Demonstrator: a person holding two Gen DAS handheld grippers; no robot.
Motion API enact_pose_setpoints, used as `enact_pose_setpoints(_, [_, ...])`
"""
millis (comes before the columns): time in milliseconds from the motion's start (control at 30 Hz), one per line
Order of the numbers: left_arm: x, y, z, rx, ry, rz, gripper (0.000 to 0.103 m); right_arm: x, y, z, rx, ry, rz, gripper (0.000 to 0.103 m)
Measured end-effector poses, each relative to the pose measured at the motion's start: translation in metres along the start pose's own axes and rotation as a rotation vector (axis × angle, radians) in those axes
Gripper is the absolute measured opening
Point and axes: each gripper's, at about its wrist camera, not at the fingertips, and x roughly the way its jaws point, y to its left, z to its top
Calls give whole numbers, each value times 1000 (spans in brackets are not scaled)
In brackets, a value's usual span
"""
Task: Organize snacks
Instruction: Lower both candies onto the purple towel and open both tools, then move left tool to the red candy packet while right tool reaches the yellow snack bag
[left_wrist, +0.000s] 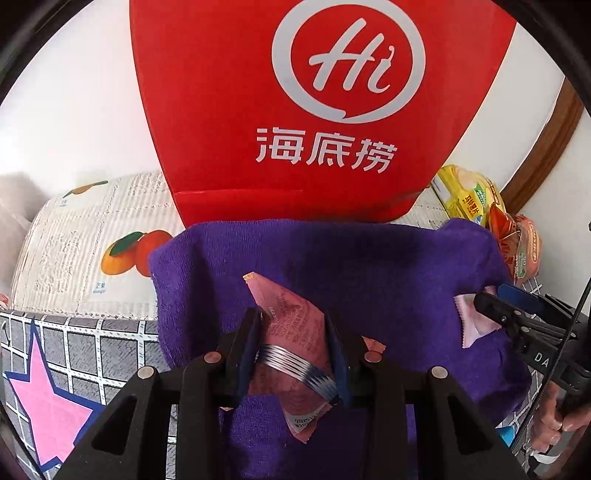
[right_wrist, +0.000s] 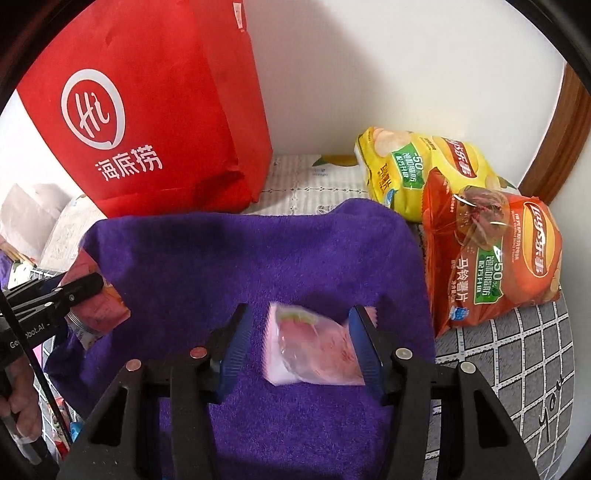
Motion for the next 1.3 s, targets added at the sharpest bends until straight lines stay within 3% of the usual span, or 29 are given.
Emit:
enact_pose_setpoints(400, [7, -2, -1, -11, 25, -34, 36, -23, 5, 3, -18, -45, 6, 55])
enact_pose_setpoints(500, [8, -1, 0, -24, 33, -51, 52, -34, 6, 3, -22, -74, 0, 55])
enact_pose_setpoints(733, [-25, -4, 3, -14, -28, -47, 59, -81, 15, -2, -9, -171, -58, 55])
enact_pose_setpoints(1000, [-85, -25, -3, 74, -143, -32, 59, -127, 5, -48, 22, -162, -70, 55])
enact_pose_setpoints(1300, [-151, -22, -42, 91, -218, -39, 59, -160, -27, -117, 119, -130, -44, 55])
